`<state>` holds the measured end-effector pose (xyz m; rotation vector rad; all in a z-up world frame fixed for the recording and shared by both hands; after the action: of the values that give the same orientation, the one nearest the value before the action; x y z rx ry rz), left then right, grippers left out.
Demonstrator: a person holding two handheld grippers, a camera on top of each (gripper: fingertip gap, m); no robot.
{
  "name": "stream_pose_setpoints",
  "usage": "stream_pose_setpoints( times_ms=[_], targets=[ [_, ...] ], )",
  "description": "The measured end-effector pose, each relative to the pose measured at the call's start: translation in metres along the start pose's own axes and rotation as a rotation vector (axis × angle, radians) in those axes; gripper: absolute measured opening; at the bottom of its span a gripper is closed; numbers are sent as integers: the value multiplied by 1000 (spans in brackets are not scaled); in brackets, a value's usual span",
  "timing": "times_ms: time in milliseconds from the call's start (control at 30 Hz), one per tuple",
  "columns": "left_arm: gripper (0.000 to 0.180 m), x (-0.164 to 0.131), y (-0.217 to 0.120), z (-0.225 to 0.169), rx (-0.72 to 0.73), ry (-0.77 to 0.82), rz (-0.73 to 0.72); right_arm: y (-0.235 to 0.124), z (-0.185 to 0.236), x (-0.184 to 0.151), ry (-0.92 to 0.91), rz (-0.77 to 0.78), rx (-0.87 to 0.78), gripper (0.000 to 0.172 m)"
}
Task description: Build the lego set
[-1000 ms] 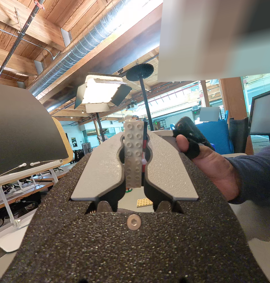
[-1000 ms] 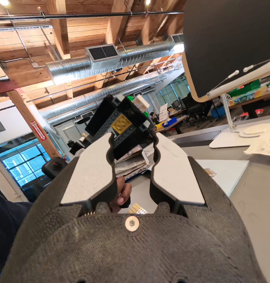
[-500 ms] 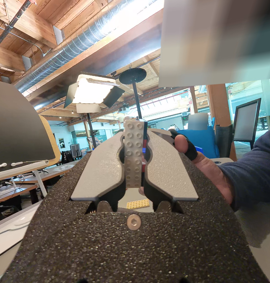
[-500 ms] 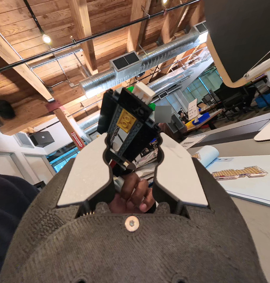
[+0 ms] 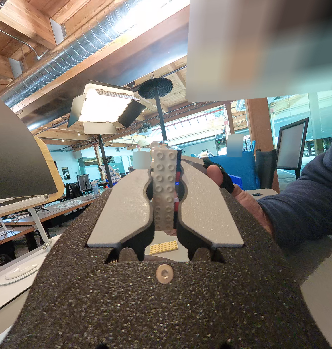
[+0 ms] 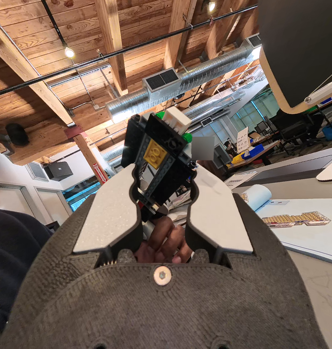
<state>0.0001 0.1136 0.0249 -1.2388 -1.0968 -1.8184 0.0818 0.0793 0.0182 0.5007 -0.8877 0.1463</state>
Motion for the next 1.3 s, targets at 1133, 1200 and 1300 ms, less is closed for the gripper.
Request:
stream_pose_setpoints(
  times_ms=[1133, 1200, 1300],
  targets=[
    [20, -6, 2, -5, 35, 144, 112, -5, 1, 10, -129, 51, 14, 52],
    [20, -4, 1, -5, 18, 114, 89, -5, 2, 11, -141, 49, 18, 50],
    [20, -1, -2, -4, 1, 63, 49, -7, 5, 14, -120, 25, 49, 48]
  ],
)
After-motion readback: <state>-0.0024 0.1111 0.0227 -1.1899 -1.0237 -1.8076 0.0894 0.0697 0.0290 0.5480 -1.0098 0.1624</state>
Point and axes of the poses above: each gripper's, where its closed fingertips meet, y out along the fingers, x out of its top, z = x × y across the jaws, the point moved 3 cm from there along -y, back along the fingers, and after that the axes turned 13 degrees about z, right-handed, at the moved point
